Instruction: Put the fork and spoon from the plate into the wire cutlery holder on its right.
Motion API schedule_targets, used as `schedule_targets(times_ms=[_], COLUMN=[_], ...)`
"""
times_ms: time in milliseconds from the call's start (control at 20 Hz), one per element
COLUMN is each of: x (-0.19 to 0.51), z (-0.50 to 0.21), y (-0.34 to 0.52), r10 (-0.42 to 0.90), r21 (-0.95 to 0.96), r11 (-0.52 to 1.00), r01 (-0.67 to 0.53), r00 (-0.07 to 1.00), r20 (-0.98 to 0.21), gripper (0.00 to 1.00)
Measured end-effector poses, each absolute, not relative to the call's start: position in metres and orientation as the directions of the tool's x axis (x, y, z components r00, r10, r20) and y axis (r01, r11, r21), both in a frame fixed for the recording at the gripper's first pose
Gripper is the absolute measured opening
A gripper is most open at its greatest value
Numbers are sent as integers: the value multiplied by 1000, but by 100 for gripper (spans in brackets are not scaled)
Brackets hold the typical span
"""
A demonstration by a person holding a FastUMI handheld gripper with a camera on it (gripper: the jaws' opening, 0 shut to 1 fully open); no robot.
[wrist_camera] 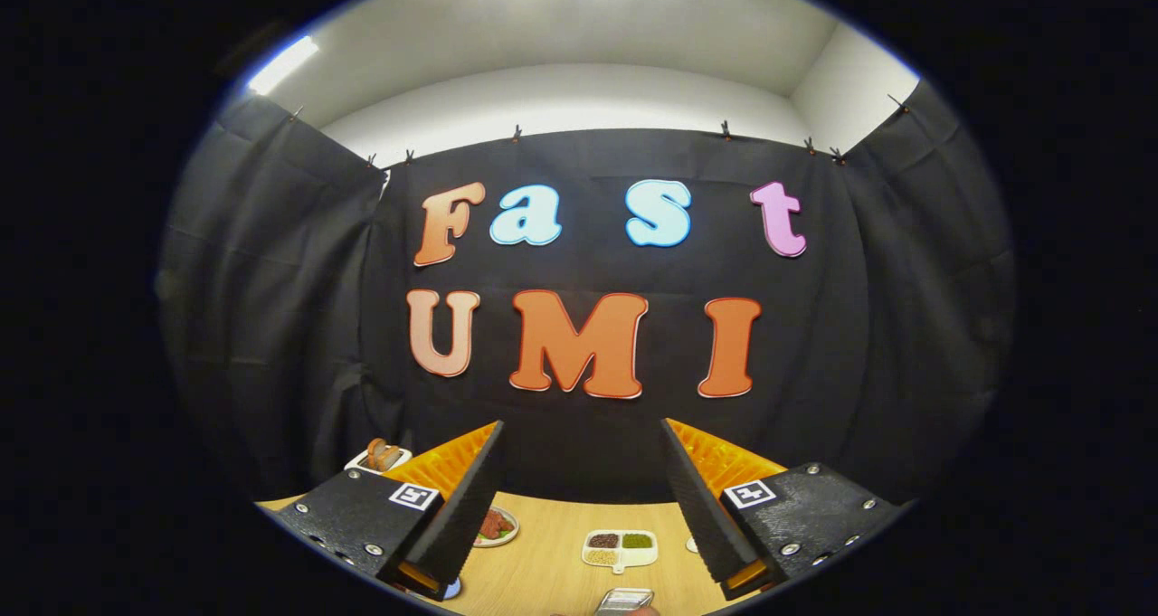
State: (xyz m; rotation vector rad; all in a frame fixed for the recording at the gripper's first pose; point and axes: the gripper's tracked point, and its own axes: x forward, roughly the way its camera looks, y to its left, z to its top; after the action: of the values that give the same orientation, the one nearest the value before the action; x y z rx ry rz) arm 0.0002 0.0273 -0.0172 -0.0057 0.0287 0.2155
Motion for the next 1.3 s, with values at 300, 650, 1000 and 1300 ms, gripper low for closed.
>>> schedule_targets(times_ms=[300, 650, 1000, 1300], x=[-5, -39, -90, -131], z=[-107, -258, -382, -445], y=[115, 210, 241, 253], r10=[365, 393, 260, 169], r21=[49, 143, 148, 136], r11=[929, 903, 937, 958], r01=[-366, -406, -317, -252], r00=[890, 641, 348, 117], r20=[-272, -660, -901, -979], gripper=[99, 99, 96, 75])
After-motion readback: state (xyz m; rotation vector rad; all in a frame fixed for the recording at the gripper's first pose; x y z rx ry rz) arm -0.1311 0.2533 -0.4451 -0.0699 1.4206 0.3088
